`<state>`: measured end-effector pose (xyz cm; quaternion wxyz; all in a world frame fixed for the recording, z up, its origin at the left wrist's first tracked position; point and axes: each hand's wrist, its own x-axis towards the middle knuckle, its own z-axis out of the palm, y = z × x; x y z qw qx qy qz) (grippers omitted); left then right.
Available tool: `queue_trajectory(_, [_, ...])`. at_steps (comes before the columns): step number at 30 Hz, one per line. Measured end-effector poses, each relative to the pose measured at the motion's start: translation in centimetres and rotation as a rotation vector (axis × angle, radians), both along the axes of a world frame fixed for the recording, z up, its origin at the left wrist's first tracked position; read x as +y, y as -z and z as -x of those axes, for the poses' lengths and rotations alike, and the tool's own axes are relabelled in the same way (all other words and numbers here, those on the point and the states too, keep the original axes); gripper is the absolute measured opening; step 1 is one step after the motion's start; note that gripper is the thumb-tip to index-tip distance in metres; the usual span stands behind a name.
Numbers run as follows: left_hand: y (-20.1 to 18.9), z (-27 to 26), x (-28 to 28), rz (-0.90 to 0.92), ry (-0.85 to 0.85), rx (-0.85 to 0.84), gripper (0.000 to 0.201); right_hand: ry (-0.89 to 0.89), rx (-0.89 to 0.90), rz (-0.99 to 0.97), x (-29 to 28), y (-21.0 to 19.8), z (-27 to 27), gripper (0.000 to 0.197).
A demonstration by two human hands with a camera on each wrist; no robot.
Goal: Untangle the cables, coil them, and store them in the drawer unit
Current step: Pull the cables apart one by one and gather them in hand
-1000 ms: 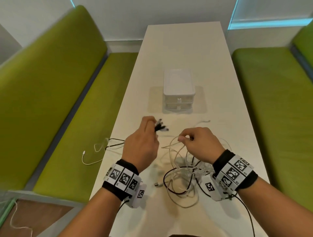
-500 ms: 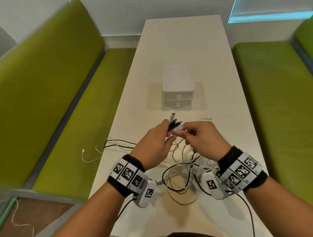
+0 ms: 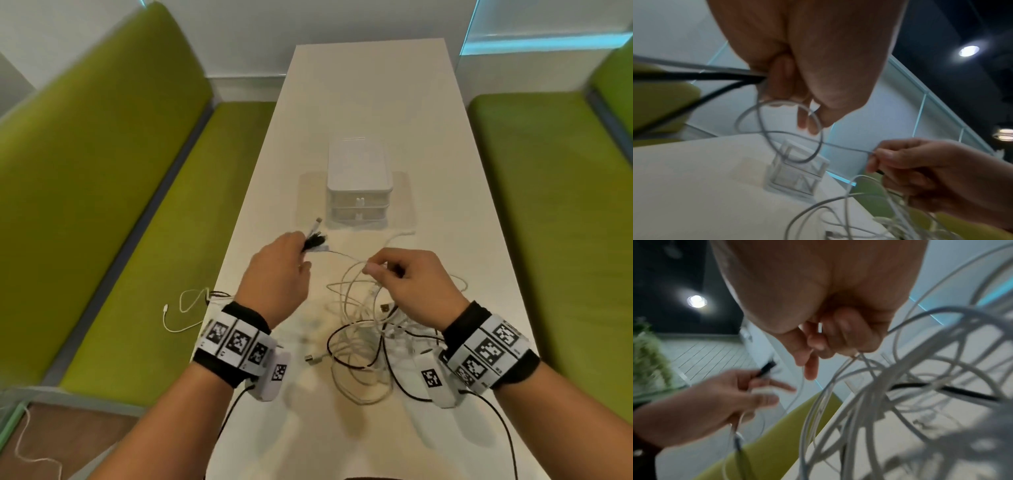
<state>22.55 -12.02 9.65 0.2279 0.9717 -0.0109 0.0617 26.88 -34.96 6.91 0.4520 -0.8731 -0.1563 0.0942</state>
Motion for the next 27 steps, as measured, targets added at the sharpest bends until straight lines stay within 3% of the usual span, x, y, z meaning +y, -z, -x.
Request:
queue_trajectory(3, [0.0, 0.9, -2.5, 0.190, 0.181, -0.104, 0.039, -0.136, 0.012, 0.291, 1.2, -0.7, 0.3, 0.019])
queue_trajectory(6, [0.5, 1.3, -3.9, 0.216, 0.230, 0.095, 0.017, -0.092, -0.024, 0.052, 2.0, -1.1, 0.6, 0.015])
queue_trajectory(8, [0.9, 1.0, -3.4, 0.308, 0.194, 0.154, 0.014, -0.030, -0.076, -0.047, 2.1, -0.8, 0.6, 0.015])
queue_trajectory(10, [0.8, 0.8, -2.4, 0.410, 0.203, 0.165, 0.019, 0.040, -0.097, -0.051, 1.8, -0.2, 0.5, 0.035])
queue_trajectory(12, [0.7, 0.8, -1.6, 0.469, 0.216, 0.138, 0.027, 0.060, -0.097, 0.100, 1.4, 0.1, 0.4, 0.063])
queue_trajectory(14, [0.7, 0.7, -1.1, 0.540, 0.178, 0.068, 0.024, 0.003, -0.094, 0.234, 1.2, 0.2, 0.5, 0.074])
queue_trajectory(20, [1.2, 1.4, -0.7, 0.927, 0.025, 0.034, 0.022, -0.102, -0.004, 0.108, 0.9, 0.5, 0.0, 0.036])
queue_trajectory(22, [1.8, 1.2, 0.1, 0.762, -0.037, 0.055, 0.007, -0.093, 0.005, 0.100, 1.1, 0.3, -0.1, 0.020])
queue_trajectory(25, [2.3, 1.2, 0.9, 0.239, -0.035, 0.156, 0.008, -0.068, -0.067, 0.144, 1.6, 0.0, 0.3, 0.011])
queue_trajectory(27, [1.8, 1.5, 0.6, 0.084, -0.026, 0.094, 0.017, -0.099, -0.136, 0.297, 2.1, -0.4, 0.7, 0.012])
